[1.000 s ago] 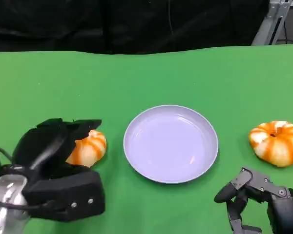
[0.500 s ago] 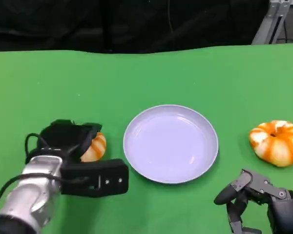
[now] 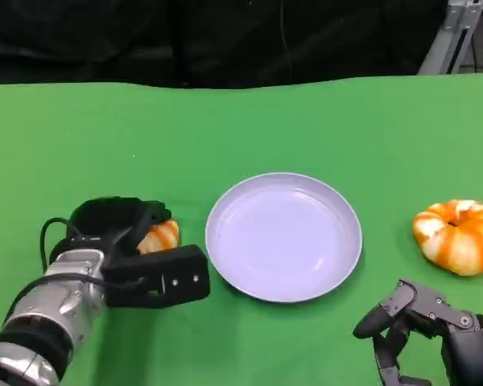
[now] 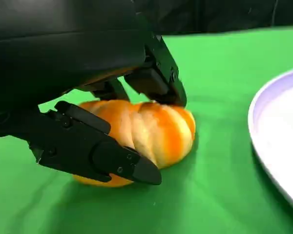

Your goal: Grasp the bread from the table and place it into the plate.

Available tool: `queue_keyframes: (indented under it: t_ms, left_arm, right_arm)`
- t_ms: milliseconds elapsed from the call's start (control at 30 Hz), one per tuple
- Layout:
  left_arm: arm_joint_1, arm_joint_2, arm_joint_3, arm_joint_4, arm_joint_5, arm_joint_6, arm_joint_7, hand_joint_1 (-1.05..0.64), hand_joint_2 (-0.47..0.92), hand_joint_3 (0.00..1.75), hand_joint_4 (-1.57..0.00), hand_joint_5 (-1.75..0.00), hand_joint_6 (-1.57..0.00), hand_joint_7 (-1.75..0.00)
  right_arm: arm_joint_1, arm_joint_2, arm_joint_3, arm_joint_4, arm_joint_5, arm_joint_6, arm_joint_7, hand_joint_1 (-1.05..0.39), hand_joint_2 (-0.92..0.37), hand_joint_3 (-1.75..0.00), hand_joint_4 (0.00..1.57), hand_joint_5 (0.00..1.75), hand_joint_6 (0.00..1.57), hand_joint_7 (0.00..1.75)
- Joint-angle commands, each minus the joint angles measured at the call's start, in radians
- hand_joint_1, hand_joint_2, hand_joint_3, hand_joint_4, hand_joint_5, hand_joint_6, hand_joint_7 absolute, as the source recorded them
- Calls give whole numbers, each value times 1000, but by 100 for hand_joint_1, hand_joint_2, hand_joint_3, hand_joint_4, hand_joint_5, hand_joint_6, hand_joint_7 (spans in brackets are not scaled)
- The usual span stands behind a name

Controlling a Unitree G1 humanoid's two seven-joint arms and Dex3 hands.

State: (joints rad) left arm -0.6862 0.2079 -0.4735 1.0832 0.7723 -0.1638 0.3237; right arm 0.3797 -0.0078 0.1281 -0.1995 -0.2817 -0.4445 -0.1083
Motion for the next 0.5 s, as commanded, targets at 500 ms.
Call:
queue_keyframes:
  t_ms: [500]
  left_arm:
    - [25, 28, -37, 25, -9, -86, 135, -20, 92, 4, -77, -175, -52, -175]
  right_arm:
    - [-5, -8, -10, -2, 6, -5, -6, 9, -34, -133, 82, 170, 79, 128]
